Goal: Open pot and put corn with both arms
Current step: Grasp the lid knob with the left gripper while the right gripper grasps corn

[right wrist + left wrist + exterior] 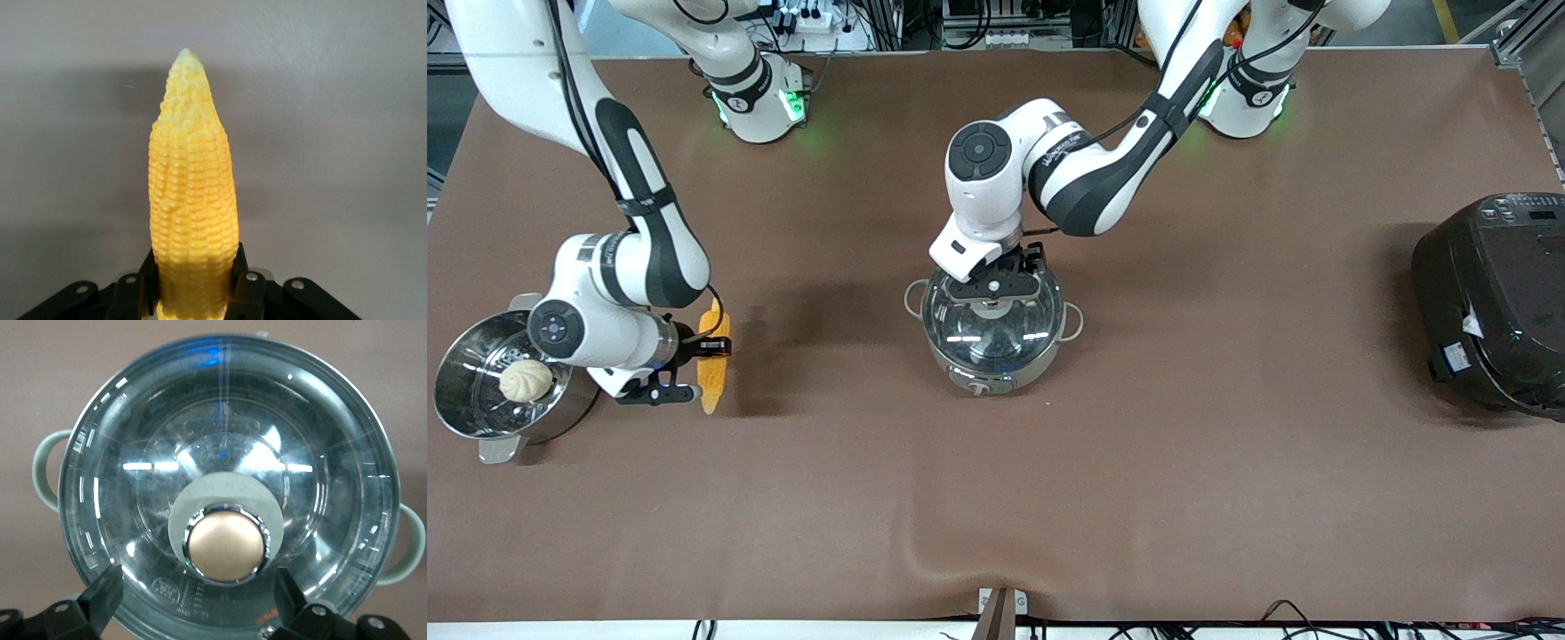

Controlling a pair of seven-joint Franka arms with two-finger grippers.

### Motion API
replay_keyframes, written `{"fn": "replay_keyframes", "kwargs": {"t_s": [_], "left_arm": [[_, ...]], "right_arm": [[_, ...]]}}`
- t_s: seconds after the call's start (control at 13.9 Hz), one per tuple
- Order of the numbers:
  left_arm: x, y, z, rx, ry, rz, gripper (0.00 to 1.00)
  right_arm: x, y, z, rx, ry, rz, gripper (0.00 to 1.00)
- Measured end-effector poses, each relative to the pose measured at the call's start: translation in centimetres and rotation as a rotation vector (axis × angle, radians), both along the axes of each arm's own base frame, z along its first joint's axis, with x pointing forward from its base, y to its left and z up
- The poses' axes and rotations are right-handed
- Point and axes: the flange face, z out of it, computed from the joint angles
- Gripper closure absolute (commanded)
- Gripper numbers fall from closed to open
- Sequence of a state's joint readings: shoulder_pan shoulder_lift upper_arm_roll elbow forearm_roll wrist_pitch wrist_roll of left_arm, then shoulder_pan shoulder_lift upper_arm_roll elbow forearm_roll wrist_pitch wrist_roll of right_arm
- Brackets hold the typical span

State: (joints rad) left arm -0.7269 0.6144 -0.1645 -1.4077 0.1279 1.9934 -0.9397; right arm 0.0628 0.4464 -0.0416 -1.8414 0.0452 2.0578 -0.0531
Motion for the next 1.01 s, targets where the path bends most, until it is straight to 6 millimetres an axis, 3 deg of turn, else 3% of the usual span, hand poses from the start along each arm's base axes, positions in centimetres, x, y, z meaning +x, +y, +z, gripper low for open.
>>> {"fn": "replay_keyframes", "kwargs": {"t_s": [0.14,0.29,0.43,0.65,0.72,0.79,0.86,1.01], "left_arm": [[0.4,0.0,0.3,-0.014,-0.017,0.003,0.0],[0.8,-0.2,0.6,-0.039,-0.038,0.009,0.0],[1.0,-0.2,0.7,-0.051,-0.049,0.015,0.0],[1.5,-0.1,-0.1,-0.055,-0.055,0.022,0.0],[1.7,-0.1,-0.5,-0.054,-0.055,0.024,0.13],[1.8,0.0,-0.9,-0.053,-0.055,0.028,0.69],[1.9,0.0,-1.1,-0.053,-0.054,0.048,1.0],[1.9,-0.2,-0.8,-0.062,-0.06,0.103,1.0]], "right_arm": [[1.9,1.6,5.8,0.003,-0.004,0.029,1.0],[3.0,3.1,9.9,0.005,-0.014,0.052,1.0],[3.2,4.0,11.5,0.005,-0.009,0.066,1.0],[3.2,4.9,11.9,-0.019,-0.002,0.038,1.0],[3.2,4.8,12.0,-0.025,-0.005,0.03,1.0],[3.3,4.7,12.1,-0.028,-0.008,0.028,1.0],[3.3,4.7,12.1,-0.028,-0.008,0.028,1.0],[3.3,4.8,12.2,-0.029,-0.009,0.028,1.0]]}}
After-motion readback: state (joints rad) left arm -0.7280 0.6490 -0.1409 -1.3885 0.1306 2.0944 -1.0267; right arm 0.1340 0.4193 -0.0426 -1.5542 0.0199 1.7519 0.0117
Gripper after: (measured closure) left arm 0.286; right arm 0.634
